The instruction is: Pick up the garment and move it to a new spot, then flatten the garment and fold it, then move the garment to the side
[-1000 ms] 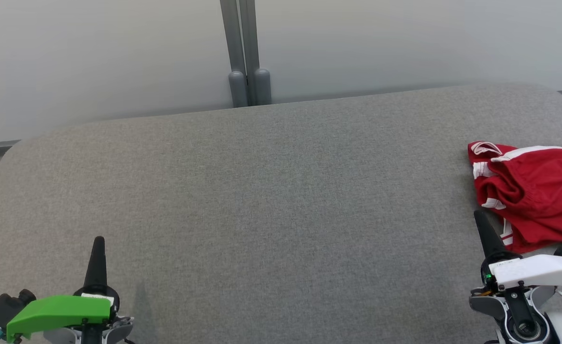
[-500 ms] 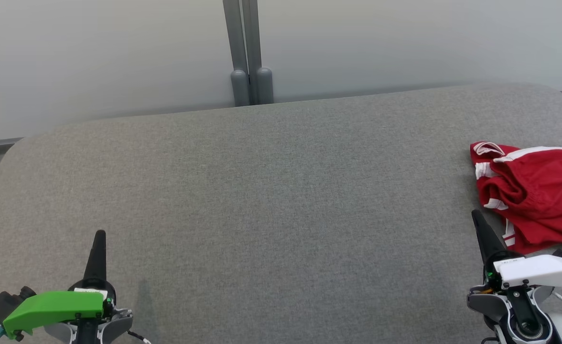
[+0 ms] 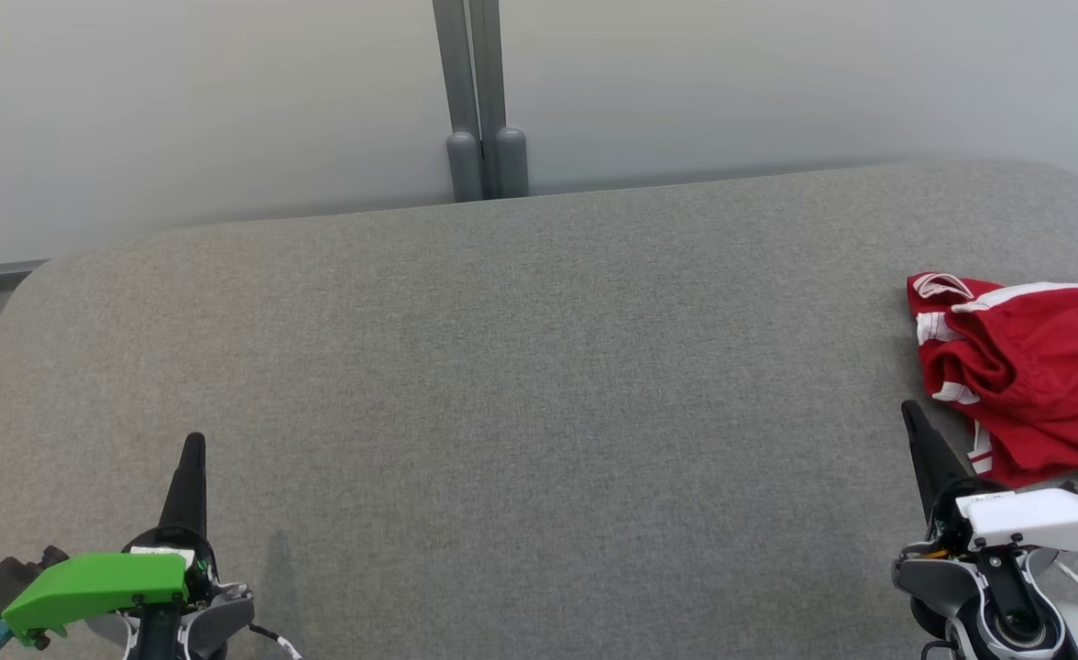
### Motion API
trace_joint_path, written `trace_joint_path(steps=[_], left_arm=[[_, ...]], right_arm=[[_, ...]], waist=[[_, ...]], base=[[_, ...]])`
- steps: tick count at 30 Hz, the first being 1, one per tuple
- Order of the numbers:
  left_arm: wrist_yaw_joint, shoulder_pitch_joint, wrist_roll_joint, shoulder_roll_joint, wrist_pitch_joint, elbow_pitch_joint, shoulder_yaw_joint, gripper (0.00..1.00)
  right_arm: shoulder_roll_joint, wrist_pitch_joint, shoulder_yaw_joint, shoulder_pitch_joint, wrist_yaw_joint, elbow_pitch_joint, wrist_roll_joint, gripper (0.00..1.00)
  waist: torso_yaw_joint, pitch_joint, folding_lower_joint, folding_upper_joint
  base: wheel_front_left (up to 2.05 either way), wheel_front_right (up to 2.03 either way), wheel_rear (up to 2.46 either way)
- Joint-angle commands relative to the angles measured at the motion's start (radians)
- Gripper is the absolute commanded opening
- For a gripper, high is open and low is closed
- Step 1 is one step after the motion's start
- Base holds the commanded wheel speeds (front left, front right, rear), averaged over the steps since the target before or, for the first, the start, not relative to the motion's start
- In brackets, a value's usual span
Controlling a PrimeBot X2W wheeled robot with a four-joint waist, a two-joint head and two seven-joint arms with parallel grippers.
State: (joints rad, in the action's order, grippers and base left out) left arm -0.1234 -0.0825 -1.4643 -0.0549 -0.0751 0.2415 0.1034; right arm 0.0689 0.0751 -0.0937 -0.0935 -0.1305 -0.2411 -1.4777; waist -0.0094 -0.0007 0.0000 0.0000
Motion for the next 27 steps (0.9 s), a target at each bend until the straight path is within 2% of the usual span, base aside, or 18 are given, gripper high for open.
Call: trace_joint_path(steps=[1,21,27], left_arm=[[-0.005,-0.018,-0.021,0.0,-0.006,0.0,0.006,0.0],[-0.01,-0.033,-0.15,0.005,-0.041,0.005,0.013,0.0],[-0.01,-0.032,-0.149,0.005,-0.043,0.005,0.013,0.0]], right_arm=[[-0.002,0.006,-0.006,-0.017,0.0,0.001,-0.019,0.0],[-0.02,0.042,-0.023,-0.018,0.0,-0.005,-0.135,0.0],[-0.019,0.043,-0.024,-0.018,0.0,-0.005,-0.137,0.0]], waist=[[0.001,0.0,0.0,0.0],[0.009,0.004,0.0,0.0],[0.009,0.004,0.0,0.0]], base=[[0.0,0.0,0.0],[0.0,0.0,0.0],[0.0,0.0,0.0]])
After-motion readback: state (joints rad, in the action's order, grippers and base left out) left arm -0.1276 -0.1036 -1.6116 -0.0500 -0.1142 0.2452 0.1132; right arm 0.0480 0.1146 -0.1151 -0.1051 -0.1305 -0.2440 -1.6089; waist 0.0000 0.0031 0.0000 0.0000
